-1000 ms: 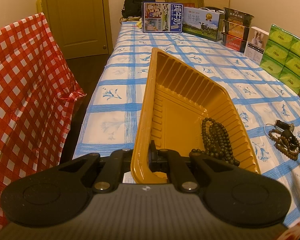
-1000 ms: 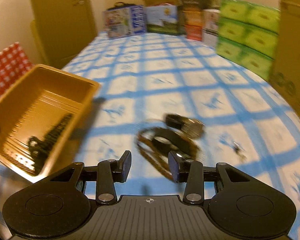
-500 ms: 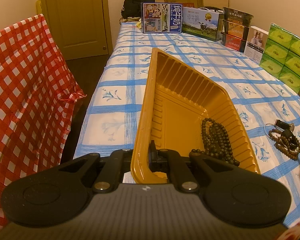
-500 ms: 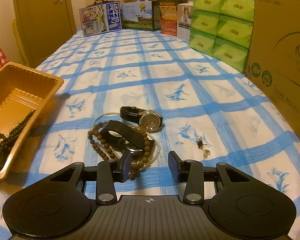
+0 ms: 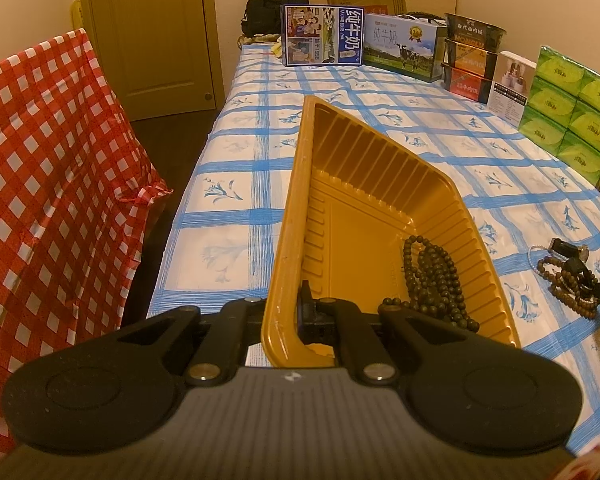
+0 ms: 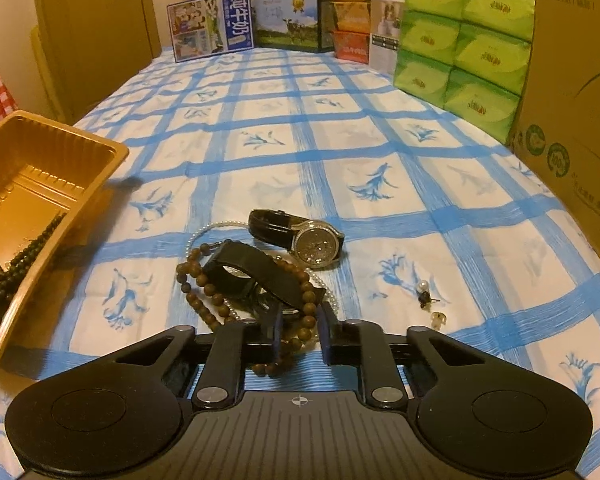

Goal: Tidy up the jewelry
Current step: 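Close the right tool on the brown wooden bead bracelet, then lift the bracelet with the right tool, lower it into the tray, open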

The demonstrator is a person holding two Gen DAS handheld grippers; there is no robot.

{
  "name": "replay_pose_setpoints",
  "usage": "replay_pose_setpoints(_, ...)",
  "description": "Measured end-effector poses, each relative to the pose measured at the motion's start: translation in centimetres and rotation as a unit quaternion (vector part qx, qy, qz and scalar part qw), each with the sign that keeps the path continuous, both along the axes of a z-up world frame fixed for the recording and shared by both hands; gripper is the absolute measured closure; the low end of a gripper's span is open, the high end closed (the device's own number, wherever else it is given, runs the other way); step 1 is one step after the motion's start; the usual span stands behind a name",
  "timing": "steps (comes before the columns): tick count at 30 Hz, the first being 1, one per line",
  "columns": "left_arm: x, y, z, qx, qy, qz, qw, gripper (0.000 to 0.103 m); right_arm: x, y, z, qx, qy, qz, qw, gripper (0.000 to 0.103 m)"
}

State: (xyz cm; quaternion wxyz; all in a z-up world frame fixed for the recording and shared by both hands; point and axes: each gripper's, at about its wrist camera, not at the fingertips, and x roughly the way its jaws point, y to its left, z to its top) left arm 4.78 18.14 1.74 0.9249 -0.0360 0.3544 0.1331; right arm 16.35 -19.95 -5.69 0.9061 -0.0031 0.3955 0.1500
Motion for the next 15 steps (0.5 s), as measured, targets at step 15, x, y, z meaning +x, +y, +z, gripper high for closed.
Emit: replay_pose_setpoints(15,0.1,-0.1,0.1,0.000,0.002,-0.001,1.0000,0.098,-1.2,1.1,5.4,0.004,-0.054,0.020,0.998,0.097)
